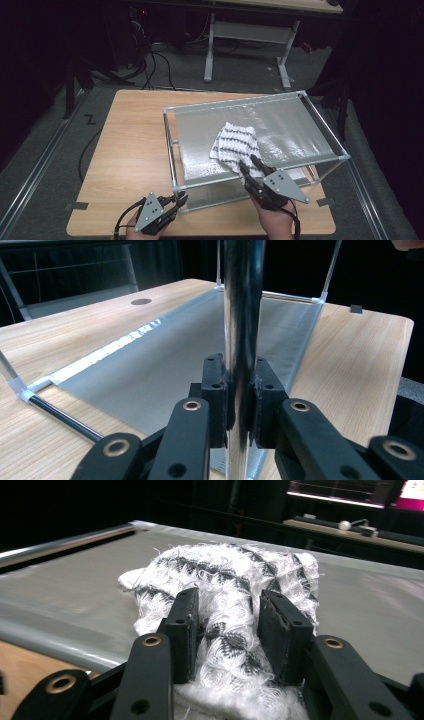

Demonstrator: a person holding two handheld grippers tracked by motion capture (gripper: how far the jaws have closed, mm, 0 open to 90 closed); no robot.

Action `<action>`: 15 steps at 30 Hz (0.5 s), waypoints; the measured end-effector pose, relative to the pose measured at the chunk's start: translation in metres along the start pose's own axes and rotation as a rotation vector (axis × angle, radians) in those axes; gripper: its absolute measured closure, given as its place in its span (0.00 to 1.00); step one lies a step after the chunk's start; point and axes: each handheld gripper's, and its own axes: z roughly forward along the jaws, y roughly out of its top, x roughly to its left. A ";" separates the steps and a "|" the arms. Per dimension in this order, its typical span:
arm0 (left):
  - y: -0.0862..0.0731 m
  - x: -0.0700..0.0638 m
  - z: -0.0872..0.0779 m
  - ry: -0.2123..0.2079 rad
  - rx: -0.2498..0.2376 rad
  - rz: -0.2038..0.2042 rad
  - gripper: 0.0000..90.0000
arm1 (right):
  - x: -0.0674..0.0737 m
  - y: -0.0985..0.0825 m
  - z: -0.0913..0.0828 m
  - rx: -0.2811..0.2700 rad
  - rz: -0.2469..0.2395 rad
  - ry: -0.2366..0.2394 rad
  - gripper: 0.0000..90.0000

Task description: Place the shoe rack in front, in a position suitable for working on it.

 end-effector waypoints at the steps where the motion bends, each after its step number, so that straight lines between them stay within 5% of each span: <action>1: 0.000 0.000 0.000 0.000 0.000 0.000 0.89 | -0.006 -0.001 -0.001 0.004 0.005 -0.016 0.67; 15: 0.000 0.000 0.000 0.001 0.001 0.001 0.89 | -0.078 -0.011 -0.019 0.039 0.050 -0.203 0.68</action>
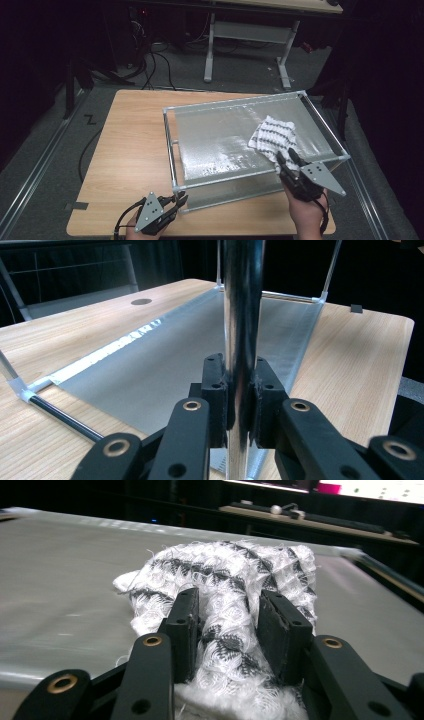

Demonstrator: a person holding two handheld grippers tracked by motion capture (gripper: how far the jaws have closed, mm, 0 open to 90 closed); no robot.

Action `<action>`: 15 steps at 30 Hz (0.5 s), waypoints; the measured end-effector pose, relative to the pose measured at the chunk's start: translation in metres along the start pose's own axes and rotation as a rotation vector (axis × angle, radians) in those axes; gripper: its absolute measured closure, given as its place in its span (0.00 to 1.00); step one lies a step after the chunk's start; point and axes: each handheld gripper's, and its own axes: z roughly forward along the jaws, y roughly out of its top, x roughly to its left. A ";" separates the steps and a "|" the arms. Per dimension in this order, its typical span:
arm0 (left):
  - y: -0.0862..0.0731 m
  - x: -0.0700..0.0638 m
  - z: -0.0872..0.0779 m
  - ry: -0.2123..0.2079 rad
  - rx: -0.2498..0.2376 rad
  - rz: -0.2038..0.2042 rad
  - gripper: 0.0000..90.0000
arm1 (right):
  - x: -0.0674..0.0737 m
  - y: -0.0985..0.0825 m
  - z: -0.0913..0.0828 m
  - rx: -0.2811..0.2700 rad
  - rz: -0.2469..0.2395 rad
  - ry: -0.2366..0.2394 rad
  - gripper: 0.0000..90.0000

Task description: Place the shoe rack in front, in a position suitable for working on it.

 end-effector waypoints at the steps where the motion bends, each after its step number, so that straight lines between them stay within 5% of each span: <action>1: 0.000 0.000 0.000 0.000 -0.001 0.000 0.89 | -0.013 -0.001 -0.001 0.008 0.009 -0.030 0.68; 15: 0.000 0.000 0.000 0.001 -0.001 0.002 0.89 | -0.080 -0.007 -0.010 0.034 0.054 -0.188 0.68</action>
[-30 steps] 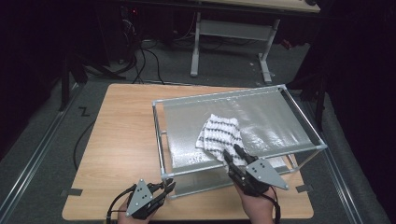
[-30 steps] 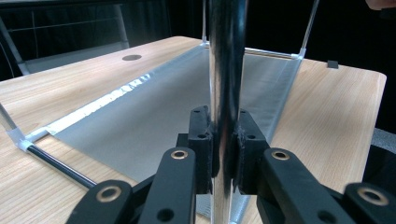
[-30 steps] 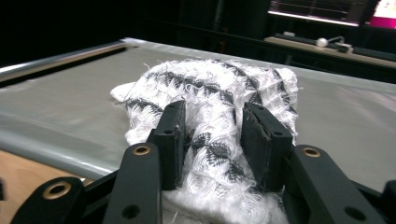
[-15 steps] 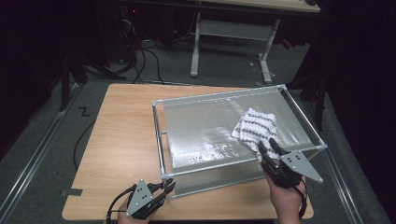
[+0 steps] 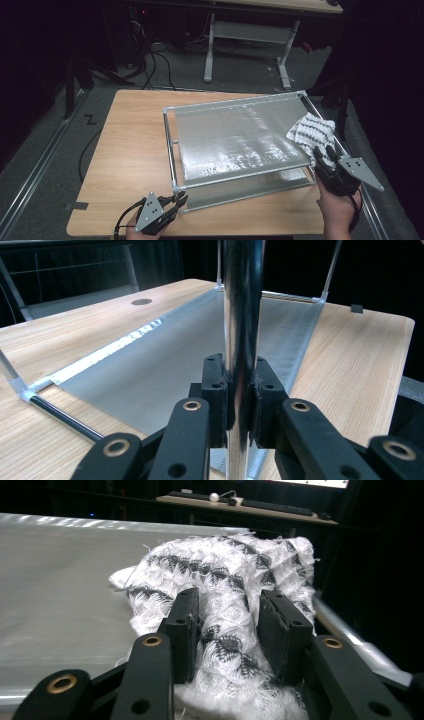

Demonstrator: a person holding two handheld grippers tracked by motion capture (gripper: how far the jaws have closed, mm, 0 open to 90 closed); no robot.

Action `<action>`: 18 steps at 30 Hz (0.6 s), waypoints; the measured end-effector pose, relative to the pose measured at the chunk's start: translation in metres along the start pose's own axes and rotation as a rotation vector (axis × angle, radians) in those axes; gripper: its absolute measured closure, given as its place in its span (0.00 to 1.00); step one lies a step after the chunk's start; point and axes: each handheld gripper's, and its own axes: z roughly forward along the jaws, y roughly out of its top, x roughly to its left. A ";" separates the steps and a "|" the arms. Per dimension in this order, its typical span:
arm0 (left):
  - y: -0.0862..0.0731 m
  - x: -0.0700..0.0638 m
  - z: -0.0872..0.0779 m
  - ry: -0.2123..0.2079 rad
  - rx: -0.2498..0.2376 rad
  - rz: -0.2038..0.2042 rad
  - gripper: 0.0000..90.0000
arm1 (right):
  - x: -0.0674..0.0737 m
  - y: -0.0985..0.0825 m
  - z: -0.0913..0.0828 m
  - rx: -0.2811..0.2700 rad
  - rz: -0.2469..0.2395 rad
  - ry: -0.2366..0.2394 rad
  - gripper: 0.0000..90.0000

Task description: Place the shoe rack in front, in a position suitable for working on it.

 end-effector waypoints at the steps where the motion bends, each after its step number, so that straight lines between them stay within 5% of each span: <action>1: 0.000 0.000 0.000 0.000 0.000 0.000 0.89 | 0.000 0.000 0.000 0.000 0.000 0.000 0.68; 6: 0.000 0.000 0.000 0.001 0.000 0.000 0.89 | -0.012 0.000 0.000 0.002 0.017 -0.029 0.68; 18: 0.000 0.000 0.000 0.002 -0.002 -0.003 0.89 | -0.012 -0.002 0.001 -0.007 0.035 -0.034 0.68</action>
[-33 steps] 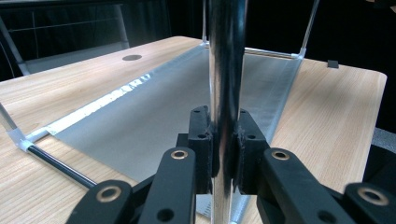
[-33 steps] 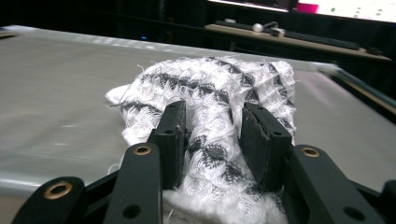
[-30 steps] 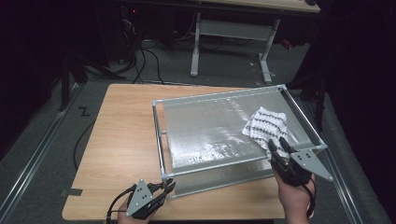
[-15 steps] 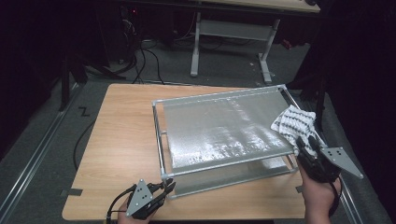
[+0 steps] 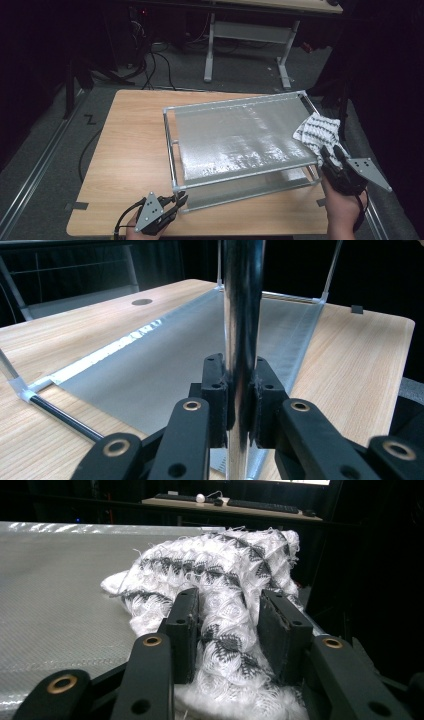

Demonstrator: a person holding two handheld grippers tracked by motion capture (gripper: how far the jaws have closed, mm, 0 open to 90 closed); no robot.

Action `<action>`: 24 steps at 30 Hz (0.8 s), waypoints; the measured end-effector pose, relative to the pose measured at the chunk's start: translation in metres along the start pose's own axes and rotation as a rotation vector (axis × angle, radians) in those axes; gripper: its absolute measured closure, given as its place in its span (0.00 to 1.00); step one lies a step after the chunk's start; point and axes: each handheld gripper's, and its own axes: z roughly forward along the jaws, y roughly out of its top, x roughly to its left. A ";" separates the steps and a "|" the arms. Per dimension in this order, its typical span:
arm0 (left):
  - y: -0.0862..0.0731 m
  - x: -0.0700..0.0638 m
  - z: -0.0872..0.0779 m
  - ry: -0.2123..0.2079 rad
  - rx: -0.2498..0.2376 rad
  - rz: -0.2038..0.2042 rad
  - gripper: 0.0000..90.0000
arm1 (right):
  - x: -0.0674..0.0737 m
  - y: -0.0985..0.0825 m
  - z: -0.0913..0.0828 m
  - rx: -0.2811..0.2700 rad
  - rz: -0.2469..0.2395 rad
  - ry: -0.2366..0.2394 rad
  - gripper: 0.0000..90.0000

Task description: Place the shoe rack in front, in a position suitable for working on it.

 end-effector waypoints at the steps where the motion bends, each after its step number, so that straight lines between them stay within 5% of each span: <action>1: 0.000 0.000 0.000 0.000 0.000 -0.001 0.89 | 0.000 0.000 0.000 -0.002 0.005 0.003 0.68; 8: 0.000 0.000 0.000 -0.002 -0.001 -0.002 0.89 | 0.011 -0.003 -0.001 -0.025 0.024 0.040 0.71; 17: 0.000 0.000 0.000 -0.002 -0.001 -0.002 0.89 | 0.043 -0.007 -0.006 -0.054 0.033 0.140 0.72; 24: 0.000 0.000 0.000 -0.001 -0.001 -0.002 0.89 | 0.090 -0.008 -0.016 -0.073 0.016 0.280 0.72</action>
